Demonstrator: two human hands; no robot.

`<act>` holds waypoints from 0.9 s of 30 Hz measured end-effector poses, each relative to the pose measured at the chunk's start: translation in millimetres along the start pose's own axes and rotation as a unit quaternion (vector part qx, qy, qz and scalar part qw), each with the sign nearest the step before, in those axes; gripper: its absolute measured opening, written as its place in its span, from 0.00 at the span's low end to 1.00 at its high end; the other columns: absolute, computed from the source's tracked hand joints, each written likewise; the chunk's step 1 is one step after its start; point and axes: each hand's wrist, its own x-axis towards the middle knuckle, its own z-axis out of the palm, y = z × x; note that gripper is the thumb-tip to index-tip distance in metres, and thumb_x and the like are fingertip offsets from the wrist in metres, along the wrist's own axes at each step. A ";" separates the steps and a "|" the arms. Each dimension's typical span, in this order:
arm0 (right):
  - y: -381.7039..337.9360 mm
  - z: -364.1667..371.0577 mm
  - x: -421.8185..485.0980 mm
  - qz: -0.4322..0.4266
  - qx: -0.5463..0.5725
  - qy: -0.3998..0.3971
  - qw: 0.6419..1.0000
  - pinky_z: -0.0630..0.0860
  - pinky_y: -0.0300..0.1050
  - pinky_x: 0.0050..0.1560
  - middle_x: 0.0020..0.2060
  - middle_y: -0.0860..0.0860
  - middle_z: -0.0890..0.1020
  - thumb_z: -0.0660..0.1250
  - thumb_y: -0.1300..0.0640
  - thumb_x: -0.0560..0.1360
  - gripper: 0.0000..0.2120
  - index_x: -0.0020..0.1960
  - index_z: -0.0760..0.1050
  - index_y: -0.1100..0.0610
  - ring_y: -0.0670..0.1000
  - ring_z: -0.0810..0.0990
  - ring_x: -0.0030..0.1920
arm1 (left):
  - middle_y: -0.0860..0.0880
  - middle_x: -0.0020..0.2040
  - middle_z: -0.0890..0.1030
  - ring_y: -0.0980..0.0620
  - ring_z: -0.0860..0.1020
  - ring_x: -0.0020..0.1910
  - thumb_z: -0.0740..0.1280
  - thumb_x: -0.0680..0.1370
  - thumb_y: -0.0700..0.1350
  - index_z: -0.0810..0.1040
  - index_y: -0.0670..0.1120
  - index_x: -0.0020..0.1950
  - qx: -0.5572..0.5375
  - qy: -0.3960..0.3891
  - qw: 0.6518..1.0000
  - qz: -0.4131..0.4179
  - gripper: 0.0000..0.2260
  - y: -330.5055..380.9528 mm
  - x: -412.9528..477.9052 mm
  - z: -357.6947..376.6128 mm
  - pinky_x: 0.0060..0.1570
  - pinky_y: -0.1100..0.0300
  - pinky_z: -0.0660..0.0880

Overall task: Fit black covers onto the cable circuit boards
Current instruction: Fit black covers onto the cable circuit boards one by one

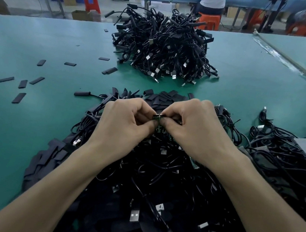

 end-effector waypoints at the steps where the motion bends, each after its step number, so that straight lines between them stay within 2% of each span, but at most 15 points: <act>1: 1.0 1.0 0.4 0.000 -0.001 0.002 1.000 0.66 0.41 0.36 0.35 0.51 0.81 0.70 0.56 0.76 0.04 0.46 0.84 0.52 0.51 0.70 0.39 | 0.58 0.34 0.84 0.60 0.82 0.30 0.77 0.71 0.43 0.80 0.55 0.39 0.001 0.003 1.000 -0.002 0.09 -0.6 -0.2 0.8 0.32 0.63 0.79; 5: 3.3 6.9 -0.6 0.007 0.001 0.006 1.000 0.76 0.48 0.42 0.37 0.52 0.82 0.70 0.57 0.76 0.05 0.48 0.85 0.52 0.56 0.77 0.46 | 0.60 0.34 0.83 0.62 0.81 0.30 0.78 0.71 0.41 0.81 0.55 0.39 0.011 0.006 1.000 -0.006 0.11 1.3 -0.6 3.9 0.32 0.69 0.76; 8: 5.4 9.6 -1.2 0.010 -0.004 0.012 1.000 0.79 0.50 0.45 0.39 0.54 0.83 0.69 0.57 0.76 0.06 0.48 0.85 0.52 0.56 0.79 0.47 | 0.59 0.32 0.82 0.64 0.80 0.31 0.79 0.69 0.41 0.81 0.54 0.39 0.032 0.011 0.999 -0.010 0.10 4.0 -1.1 4.9 0.31 0.73 0.73; 13: 3.6 15.8 -4.3 0.017 -0.009 0.027 0.999 0.78 0.45 0.40 0.36 0.53 0.82 0.69 0.57 0.74 0.06 0.46 0.85 0.54 0.54 0.80 0.40 | 0.57 0.28 0.81 0.65 0.79 0.29 0.79 0.68 0.42 0.81 0.52 0.37 0.066 0.016 0.997 -0.019 0.08 7.1 -2.8 7.6 0.28 0.75 0.70; 16: 4.2 15.0 -4.5 0.029 0.010 0.012 0.999 0.78 0.44 0.42 0.38 0.52 0.83 0.69 0.57 0.75 0.06 0.48 0.85 0.53 0.52 0.81 0.42 | 0.60 0.30 0.81 0.65 0.78 0.28 0.79 0.68 0.43 0.81 0.52 0.36 0.067 0.015 0.997 -0.029 0.08 6.5 -2.5 7.8 0.28 0.75 0.70; 20: 2.5 4.1 -0.5 0.045 0.009 -0.010 0.999 0.79 0.43 0.39 0.34 0.49 0.84 0.69 0.59 0.74 0.06 0.44 0.85 0.55 0.48 0.82 0.37 | 0.61 0.32 0.82 0.63 0.78 0.27 0.78 0.68 0.45 0.80 0.54 0.36 0.051 0.012 0.998 -0.032 0.08 5.0 -0.4 5.7 0.29 0.73 0.72; 22: 3.6 -9.8 1.8 0.064 0.017 0.026 0.997 0.77 0.35 0.32 0.31 0.46 0.83 0.70 0.60 0.73 0.05 0.42 0.84 0.54 0.46 0.81 0.32 | 0.58 0.32 0.83 0.60 0.81 0.29 0.77 0.71 0.44 0.80 0.54 0.37 0.021 0.010 0.999 -0.035 0.08 2.4 1.0 4.1 0.33 0.67 0.78; 24: 8.8 -31.2 2.6 0.088 0.003 0.072 0.994 0.72 0.28 0.28 0.31 0.43 0.81 0.71 0.60 0.72 0.03 0.42 0.82 0.52 0.44 0.80 0.31 | 0.53 0.34 0.84 0.52 0.84 0.34 0.75 0.73 0.43 0.80 0.53 0.39 -0.054 0.015 0.997 -0.051 0.07 1.7 1.2 3.3 0.35 0.59 0.81; 25: 12.1 -43.0 2.3 0.103 -0.028 0.075 0.991 0.70 0.29 0.29 0.32 0.42 0.81 0.72 0.58 0.71 0.04 0.43 0.81 0.49 0.42 0.80 0.31 | 0.52 0.35 0.84 0.51 0.85 0.36 0.74 0.75 0.44 0.80 0.53 0.40 -0.091 0.022 0.994 -0.057 0.06 2.7 1.4 3.3 0.35 0.59 0.82; 27: 18.7 -60.8 1.4 0.149 -0.107 0.025 0.983 0.70 0.33 0.32 0.32 0.43 0.81 0.73 0.56 0.69 0.05 0.38 0.80 0.46 0.42 0.79 0.33 | 0.52 0.39 0.84 0.51 0.85 0.40 0.72 0.77 0.46 0.79 0.53 0.42 -0.131 0.033 0.989 -0.053 0.05 5.8 2.3 3.3 0.37 0.60 0.82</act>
